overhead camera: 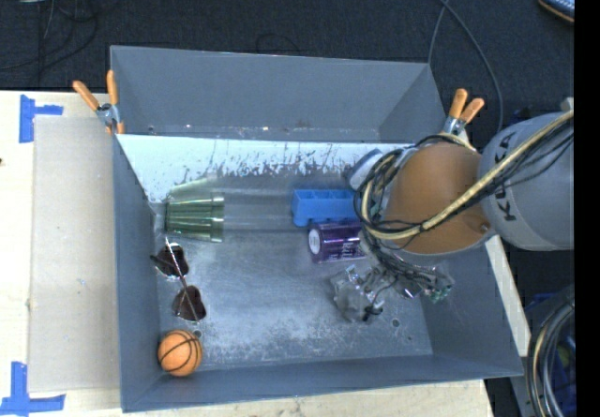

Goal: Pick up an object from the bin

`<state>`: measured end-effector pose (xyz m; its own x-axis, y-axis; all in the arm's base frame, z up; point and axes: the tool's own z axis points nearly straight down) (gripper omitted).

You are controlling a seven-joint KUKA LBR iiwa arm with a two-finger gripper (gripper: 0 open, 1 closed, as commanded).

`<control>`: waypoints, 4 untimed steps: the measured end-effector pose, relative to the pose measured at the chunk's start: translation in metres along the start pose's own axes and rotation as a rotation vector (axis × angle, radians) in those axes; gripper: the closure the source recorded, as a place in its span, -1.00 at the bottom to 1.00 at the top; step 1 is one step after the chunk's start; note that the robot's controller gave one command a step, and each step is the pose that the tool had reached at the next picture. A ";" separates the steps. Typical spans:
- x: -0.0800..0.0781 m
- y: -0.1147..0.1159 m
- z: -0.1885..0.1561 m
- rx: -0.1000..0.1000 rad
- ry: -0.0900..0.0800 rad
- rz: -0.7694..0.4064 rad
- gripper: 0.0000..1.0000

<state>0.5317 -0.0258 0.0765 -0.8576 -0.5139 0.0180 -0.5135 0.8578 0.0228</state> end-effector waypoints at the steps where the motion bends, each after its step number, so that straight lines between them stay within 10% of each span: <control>1: 0.015 -0.004 -0.012 0.000 0.004 0.112 1.00; 2: 0.035 -0.070 -0.029 0.000 0.001 -0.111 1.00; 3: 0.045 -0.012 -0.049 -0.004 0.005 0.020 1.00; 4: -0.031 0.019 -0.107 0.007 -0.010 0.060 1.00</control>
Offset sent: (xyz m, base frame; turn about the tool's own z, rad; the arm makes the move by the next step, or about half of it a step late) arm 0.0191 -0.1272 0.0401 -0.0386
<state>0.5516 0.0052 0.1837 -0.8873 -0.4612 0.0091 -0.4610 0.8873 0.0154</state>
